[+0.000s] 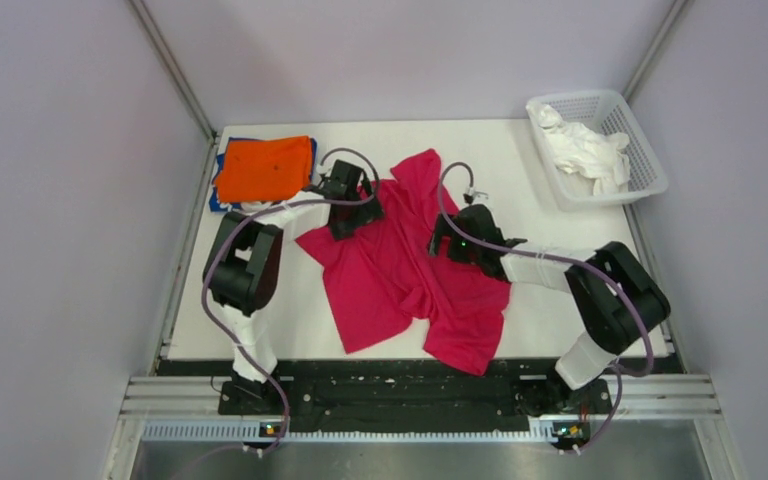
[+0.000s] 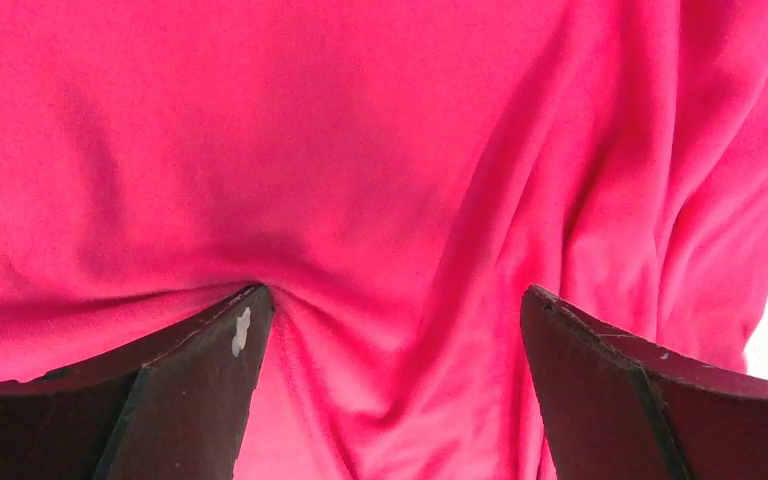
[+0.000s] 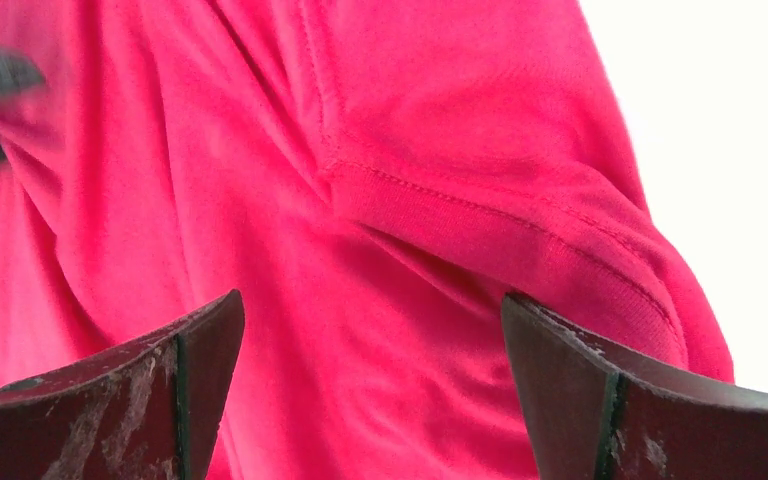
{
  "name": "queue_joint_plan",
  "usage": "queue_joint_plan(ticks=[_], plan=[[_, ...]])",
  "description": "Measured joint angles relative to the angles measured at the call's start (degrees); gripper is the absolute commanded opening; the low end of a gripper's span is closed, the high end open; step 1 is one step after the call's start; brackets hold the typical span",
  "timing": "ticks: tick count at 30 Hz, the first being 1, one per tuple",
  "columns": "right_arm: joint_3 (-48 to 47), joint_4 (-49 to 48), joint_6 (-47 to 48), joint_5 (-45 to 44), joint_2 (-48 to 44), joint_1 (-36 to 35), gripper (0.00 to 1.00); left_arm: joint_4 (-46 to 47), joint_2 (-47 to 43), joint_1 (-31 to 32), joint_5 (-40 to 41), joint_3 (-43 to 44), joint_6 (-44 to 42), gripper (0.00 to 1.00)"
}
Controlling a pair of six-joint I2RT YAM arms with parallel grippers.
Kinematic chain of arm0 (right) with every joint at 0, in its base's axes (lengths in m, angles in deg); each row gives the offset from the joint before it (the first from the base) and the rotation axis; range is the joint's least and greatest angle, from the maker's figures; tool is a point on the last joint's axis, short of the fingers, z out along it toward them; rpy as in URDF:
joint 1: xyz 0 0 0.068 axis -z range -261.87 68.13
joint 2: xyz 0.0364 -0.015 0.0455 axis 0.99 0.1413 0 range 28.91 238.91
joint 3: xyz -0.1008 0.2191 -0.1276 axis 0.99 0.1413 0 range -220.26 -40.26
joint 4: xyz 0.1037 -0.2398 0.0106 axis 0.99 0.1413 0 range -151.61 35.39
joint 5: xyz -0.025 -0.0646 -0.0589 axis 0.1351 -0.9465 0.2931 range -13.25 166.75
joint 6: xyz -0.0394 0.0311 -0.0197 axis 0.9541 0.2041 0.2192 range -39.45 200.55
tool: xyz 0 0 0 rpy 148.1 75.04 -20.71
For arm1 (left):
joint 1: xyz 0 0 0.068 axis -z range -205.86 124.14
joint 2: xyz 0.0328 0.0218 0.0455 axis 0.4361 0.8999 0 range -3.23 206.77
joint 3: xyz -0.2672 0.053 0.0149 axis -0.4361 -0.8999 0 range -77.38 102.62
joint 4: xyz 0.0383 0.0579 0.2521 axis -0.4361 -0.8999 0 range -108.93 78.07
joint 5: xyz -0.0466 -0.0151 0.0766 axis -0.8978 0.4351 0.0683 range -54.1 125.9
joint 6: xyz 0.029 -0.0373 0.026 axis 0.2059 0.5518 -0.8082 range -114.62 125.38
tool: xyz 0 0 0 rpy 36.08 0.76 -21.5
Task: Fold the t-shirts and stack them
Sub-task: Flatten out the tshirt
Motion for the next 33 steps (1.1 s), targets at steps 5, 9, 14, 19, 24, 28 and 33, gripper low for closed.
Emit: queue_joint_plan(ticks=[5,9,14,19,24,28,33], plan=[[11.67,0.59,-4.44,-3.78,-11.41,0.0,0.99,-4.13,9.77,-0.72,1.38,14.38,-1.66,0.98],[15.69,5.31,-5.4,-5.25,-18.08,0.0,0.99,-5.95,12.09,-0.79,1.38,18.23,-2.86,0.97],[10.91,13.97,-0.63,-6.4,-18.69,0.0,0.99,-5.81,8.98,-0.76,1.01,13.75,-4.13,0.98],[-1.9,17.07,8.2,-7.17,-14.75,0.0,0.96,-7.02,1.44,-0.76,0.66,3.54,-4.81,0.98],[-11.39,18.34,14.45,-8.98,-6.99,0.0,0.81,-8.55,-4.28,-0.76,0.57,-3.52,-5.11,0.98],[-12.09,20.7,16.59,-8.96,-2.23,0.0,0.73,-10.64,-6.49,-0.76,1.64,-5.92,-5.79,0.98],[-12.09,22.86,17.05,-8.74,2.21,0.0,0.65,-12.41,-7.78,-0.76,3.67,-7.32,-6.1,0.98]])
